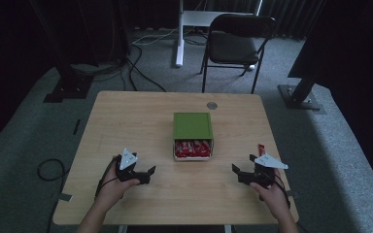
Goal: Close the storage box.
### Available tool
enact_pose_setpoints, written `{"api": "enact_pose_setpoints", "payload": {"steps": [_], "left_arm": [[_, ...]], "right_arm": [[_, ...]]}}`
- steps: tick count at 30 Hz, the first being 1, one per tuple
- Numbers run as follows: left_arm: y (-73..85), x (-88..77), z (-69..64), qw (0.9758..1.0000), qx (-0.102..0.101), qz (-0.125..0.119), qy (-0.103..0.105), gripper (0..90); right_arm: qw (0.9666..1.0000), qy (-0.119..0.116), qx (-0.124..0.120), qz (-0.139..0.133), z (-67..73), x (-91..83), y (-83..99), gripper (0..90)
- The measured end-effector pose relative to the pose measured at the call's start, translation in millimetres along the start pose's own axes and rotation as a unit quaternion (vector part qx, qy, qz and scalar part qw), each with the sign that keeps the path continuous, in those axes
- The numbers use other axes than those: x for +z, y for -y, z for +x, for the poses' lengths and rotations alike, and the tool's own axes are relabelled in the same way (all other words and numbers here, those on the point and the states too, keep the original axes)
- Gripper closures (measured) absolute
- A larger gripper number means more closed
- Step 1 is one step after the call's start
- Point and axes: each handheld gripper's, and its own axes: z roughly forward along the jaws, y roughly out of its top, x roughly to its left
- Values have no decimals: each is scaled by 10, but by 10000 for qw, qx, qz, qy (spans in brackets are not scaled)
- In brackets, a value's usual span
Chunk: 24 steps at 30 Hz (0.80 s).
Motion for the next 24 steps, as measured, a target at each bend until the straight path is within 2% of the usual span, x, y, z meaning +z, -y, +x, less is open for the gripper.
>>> {"api": "enact_pose_setpoints", "payload": {"steps": [2, 3, 11, 15, 18, 22, 24], "left_arm": [[24, -10, 16, 10000, -16, 19, -23, 81], [64, -30, 42, 9999, -49, 87, -116, 81], [204, -82, 143, 9989, -208, 301, -298, 81], [270, -103, 175, 9976, -218, 467, -456, 81], [318, -117, 207, 9968, -307, 522, -515, 81], [364, -144, 249, 9955, -371, 583, -642, 81], [384, -158, 272, 9939, -420, 645, -788, 81]], "right_arm": [[10000, -5, 18, 2, -2, -2, 21, 117], [10000, -1, 28, 20, -5, -3, 43, 117], [9996, 31, 43, 289, -16, 25, 198, 117], [9992, 88, 49, 388, -27, 46, 247, 117], [9981, 181, -10, 581, -50, 75, 289, 119], [9977, 232, 124, 627, -66, 79, 289, 119], [9971, 237, 140, 712, -73, 87, 289, 119]]}}
